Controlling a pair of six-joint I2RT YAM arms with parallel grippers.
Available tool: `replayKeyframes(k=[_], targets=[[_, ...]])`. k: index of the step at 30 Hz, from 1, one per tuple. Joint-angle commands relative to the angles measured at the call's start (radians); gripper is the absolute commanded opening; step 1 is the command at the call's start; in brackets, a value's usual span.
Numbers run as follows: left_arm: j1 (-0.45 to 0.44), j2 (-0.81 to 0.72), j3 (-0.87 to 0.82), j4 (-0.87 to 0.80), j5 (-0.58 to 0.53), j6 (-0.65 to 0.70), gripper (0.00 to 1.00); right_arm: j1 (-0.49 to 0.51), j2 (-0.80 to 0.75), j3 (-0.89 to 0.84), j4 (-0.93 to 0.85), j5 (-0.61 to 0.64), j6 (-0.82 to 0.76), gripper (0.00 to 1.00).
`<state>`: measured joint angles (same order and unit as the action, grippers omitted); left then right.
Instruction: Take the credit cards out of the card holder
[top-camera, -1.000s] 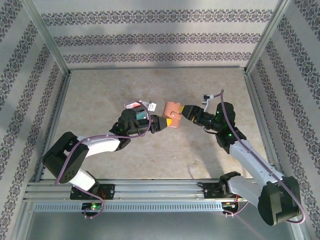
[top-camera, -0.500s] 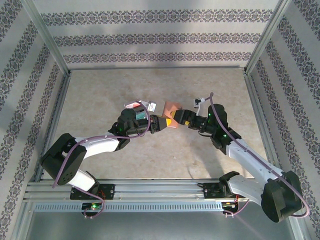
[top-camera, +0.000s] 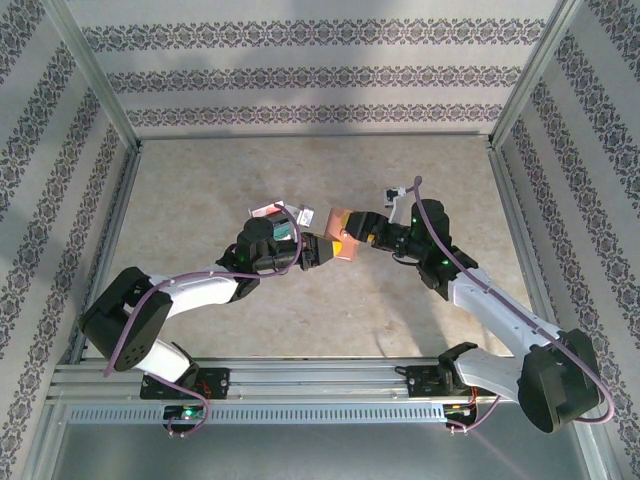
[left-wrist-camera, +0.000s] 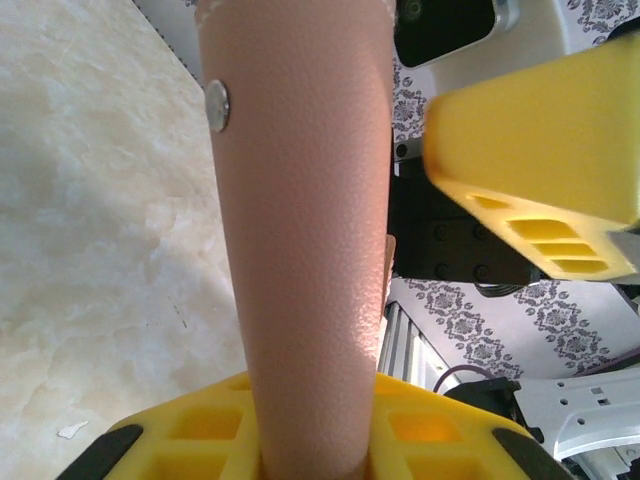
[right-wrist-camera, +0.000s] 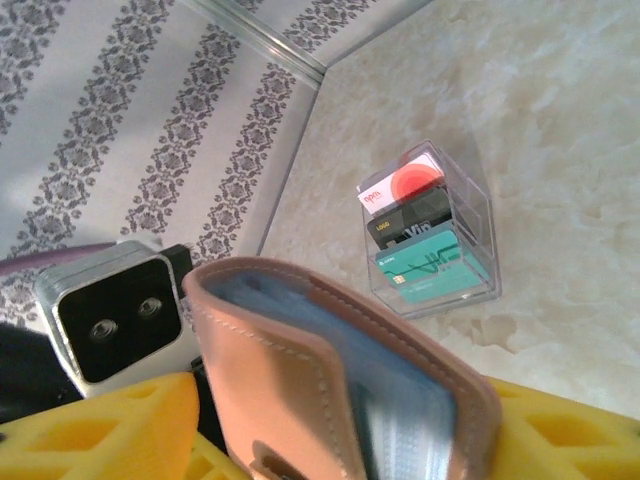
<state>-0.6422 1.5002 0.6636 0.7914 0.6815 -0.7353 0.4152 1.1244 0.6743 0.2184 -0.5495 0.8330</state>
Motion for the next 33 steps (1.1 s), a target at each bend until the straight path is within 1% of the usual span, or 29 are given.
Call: replayKeyframes(k=[1,3,7,9,11,15,16,17,21,23,26,33], targets=[[-0.016,-0.028,0.006,-0.004,0.035,0.034,0.26,0.011,0.013,0.021,0.021,0.005,-0.008,0.58],[-0.016,-0.024,0.008,0.010,0.041,0.029,0.27,0.012,0.020,0.015,0.028,0.001,-0.005,0.56],[-0.016,-0.017,0.015,0.004,0.042,0.026,0.27,0.013,0.033,0.013,0.040,-0.010,0.000,0.60],[-0.016,-0.012,0.014,0.007,0.042,0.024,0.27,0.013,0.038,0.014,0.044,-0.015,0.000,0.59],[-0.016,-0.008,0.012,0.012,0.042,0.019,0.27,0.013,0.041,0.013,0.047,-0.016,0.000,0.51],[-0.016,-0.015,-0.001,0.031,0.032,0.006,0.28,0.010,0.037,0.006,0.053,-0.016,-0.004,0.30],[-0.016,-0.018,-0.009,0.044,0.030,0.000,0.28,0.008,0.035,0.002,0.056,-0.015,-0.004,0.25],[-0.014,-0.020,-0.015,0.062,0.029,-0.007,0.30,0.006,0.032,-0.003,0.060,-0.016,-0.002,0.23],[0.001,-0.024,-0.047,0.123,0.036,-0.046,0.44,-0.011,0.023,-0.021,0.077,-0.029,-0.003,0.22],[0.012,-0.030,-0.063,0.145,0.037,-0.060,0.47,-0.022,0.021,-0.028,0.092,-0.046,0.002,0.21],[0.028,-0.042,-0.083,0.158,0.038,-0.073,0.48,-0.041,0.020,-0.039,0.118,-0.077,0.015,0.21],[0.045,-0.053,-0.098,0.183,0.051,-0.094,0.46,-0.055,0.025,-0.051,0.165,-0.134,0.034,0.20]])
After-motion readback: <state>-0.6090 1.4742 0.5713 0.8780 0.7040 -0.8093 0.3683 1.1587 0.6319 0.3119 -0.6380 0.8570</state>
